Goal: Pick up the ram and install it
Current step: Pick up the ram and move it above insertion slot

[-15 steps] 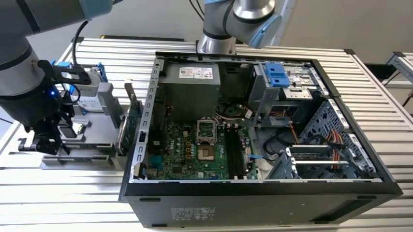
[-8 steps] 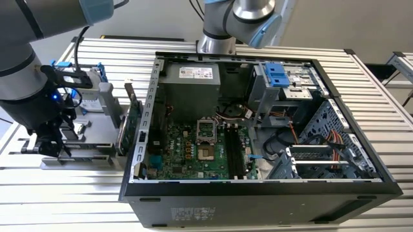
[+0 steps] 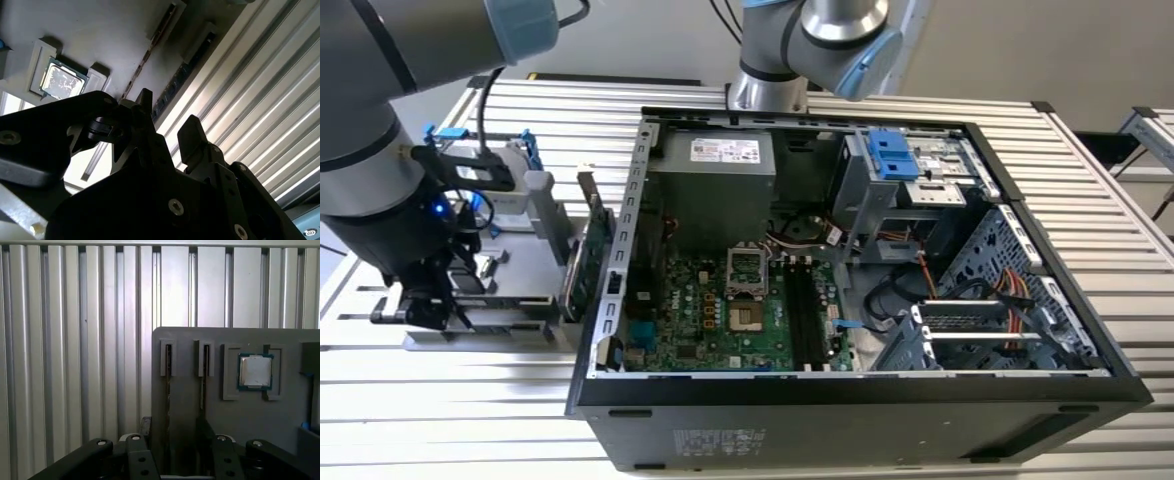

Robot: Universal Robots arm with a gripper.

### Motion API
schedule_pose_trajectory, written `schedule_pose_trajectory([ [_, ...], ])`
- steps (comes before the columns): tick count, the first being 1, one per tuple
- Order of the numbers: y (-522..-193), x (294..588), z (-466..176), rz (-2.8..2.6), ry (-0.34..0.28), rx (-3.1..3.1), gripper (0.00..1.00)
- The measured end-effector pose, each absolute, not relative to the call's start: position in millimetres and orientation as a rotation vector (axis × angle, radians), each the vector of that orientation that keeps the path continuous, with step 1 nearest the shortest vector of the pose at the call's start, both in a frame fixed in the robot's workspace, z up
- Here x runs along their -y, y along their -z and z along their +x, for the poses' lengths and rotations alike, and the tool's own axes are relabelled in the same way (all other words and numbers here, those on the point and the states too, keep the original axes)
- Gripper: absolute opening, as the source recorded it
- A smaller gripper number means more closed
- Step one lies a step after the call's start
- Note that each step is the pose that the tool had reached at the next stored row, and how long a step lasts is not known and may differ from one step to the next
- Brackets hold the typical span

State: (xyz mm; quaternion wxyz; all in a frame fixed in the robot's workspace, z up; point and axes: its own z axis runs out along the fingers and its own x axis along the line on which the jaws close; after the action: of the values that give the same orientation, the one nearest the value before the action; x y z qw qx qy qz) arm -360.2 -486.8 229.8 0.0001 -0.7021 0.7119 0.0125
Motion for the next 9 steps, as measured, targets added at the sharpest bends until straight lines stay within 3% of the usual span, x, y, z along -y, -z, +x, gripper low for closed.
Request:
schedule_pose_trajectory([
  [9, -219.0, 486.6, -360.0, -2.205, -0.039, -2.236, 1.0],
])
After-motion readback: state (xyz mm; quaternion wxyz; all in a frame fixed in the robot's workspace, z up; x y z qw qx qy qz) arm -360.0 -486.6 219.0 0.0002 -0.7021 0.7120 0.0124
